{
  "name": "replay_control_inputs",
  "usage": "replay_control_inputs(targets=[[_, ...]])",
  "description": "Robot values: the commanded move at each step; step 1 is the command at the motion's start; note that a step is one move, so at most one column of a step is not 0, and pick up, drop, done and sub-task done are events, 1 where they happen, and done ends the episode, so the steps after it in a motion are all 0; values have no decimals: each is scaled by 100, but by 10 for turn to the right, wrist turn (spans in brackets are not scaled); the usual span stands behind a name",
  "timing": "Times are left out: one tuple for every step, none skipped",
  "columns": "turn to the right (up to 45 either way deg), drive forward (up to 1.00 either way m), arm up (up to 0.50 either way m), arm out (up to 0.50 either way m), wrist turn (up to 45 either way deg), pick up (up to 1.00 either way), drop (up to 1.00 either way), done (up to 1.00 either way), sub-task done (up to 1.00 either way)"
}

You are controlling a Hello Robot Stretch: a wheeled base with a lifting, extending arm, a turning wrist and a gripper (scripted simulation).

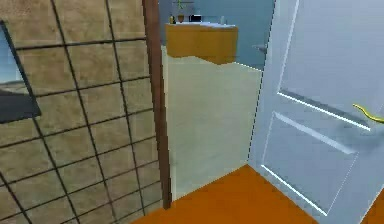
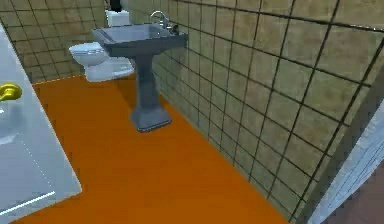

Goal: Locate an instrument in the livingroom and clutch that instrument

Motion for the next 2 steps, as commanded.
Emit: replay_control_inputs(targets=[[0,95,0,0,0,0,0,0,0],[180,0,0,0,0,0,0,0,0]])
